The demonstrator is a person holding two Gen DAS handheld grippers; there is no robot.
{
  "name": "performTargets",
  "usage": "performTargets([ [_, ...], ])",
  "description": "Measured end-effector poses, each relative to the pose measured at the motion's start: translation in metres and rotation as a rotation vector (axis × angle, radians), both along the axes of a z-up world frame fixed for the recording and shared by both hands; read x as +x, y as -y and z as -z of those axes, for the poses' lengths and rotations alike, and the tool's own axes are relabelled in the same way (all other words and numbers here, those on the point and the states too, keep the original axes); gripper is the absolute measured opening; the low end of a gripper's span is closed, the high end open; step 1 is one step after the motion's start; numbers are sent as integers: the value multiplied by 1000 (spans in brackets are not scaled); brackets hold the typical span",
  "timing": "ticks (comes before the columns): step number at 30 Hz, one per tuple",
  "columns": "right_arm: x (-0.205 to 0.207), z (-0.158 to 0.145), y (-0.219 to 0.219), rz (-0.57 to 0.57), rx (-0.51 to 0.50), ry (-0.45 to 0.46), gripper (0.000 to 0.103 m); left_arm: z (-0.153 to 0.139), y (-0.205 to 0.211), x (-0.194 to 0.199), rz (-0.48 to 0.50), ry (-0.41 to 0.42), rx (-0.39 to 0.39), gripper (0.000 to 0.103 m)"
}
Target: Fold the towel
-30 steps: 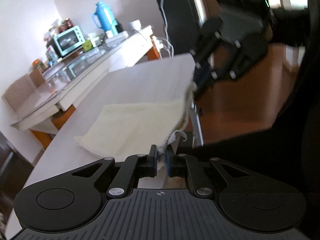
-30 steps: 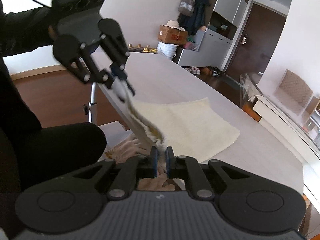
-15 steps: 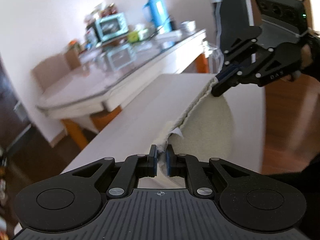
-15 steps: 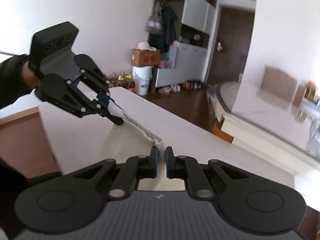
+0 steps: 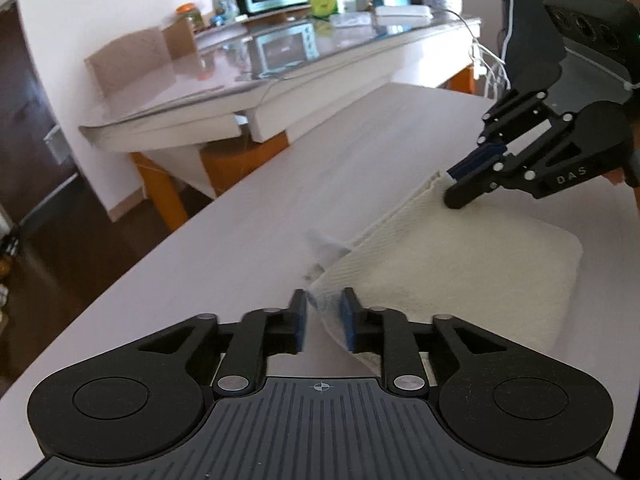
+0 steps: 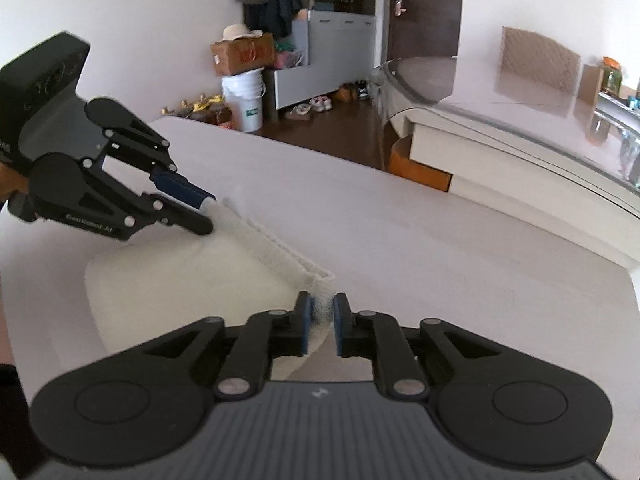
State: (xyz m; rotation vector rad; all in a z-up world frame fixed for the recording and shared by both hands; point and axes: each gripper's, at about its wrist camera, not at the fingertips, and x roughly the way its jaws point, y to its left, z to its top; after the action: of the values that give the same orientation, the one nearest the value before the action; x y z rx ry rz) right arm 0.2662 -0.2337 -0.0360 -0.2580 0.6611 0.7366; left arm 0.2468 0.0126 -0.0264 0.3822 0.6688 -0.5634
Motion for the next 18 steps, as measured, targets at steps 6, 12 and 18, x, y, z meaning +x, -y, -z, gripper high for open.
performTargets([
  [6,-12,-17,16,57,97,44,25,-10,-14,-12,-78,67,-18,35],
  [12,-9,-3,-2,14,52,29,24,-12,-15,-16,-109,79,-18,34],
  [18,-12,0,-1,51,44,32,23,-14,-15,-19,-133,92,-14,35],
])
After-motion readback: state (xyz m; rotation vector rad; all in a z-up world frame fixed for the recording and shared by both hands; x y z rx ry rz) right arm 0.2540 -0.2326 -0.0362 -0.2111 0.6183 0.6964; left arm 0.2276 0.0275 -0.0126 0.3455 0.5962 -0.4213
